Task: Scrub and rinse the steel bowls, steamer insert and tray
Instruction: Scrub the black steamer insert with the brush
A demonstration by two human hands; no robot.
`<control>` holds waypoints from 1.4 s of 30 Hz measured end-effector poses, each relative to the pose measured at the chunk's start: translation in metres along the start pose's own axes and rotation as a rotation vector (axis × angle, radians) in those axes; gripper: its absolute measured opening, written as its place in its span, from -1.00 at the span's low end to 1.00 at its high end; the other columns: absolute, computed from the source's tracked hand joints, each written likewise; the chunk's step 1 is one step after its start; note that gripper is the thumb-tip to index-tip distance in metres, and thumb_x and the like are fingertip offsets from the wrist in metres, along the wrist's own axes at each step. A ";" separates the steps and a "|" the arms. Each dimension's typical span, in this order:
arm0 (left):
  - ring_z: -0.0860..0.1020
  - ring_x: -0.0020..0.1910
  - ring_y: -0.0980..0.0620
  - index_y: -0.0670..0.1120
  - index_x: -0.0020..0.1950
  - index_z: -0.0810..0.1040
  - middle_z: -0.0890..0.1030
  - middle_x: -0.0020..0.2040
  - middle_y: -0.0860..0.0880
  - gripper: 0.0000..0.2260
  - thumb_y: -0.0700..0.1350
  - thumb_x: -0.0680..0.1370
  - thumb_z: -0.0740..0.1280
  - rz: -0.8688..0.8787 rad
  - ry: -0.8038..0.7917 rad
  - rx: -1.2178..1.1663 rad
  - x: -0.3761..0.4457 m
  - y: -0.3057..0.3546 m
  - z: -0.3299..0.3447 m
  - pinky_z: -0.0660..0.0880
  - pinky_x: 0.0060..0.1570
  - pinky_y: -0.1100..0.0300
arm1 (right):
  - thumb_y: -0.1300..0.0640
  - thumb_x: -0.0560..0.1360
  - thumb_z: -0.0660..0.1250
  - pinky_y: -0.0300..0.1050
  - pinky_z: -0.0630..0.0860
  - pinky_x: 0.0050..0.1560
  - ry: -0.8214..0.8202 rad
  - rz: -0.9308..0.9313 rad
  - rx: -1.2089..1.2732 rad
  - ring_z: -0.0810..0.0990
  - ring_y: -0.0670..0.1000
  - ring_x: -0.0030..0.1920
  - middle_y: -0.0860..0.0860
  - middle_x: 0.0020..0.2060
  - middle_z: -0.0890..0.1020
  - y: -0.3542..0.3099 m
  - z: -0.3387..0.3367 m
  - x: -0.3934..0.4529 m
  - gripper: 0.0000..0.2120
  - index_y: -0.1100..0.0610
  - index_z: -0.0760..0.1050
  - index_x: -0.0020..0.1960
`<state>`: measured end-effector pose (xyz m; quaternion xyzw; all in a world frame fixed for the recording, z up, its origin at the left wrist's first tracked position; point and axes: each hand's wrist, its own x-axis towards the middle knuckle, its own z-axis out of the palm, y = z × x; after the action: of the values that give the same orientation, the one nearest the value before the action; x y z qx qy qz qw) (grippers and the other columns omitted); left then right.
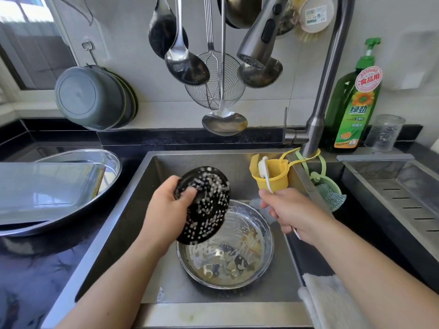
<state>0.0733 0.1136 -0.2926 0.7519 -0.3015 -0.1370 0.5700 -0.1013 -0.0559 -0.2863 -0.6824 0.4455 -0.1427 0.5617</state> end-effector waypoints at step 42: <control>0.69 0.10 -0.29 -0.22 0.24 0.61 0.71 0.10 -0.29 -0.60 -0.54 0.49 0.32 -0.321 -0.300 -0.606 -0.005 0.007 0.003 0.64 0.10 -0.17 | 0.00 0.61 0.34 -0.27 0.25 -0.45 0.064 -0.367 -0.442 0.32 -0.19 -0.56 0.08 -0.33 0.61 -0.018 -0.019 -0.016 -0.77 0.05 0.68 -0.14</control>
<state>0.0658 0.1130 -0.2872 0.5585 -0.2058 -0.4164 0.6872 -0.1152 -0.0560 -0.2589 -0.8526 0.3524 -0.1629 0.3497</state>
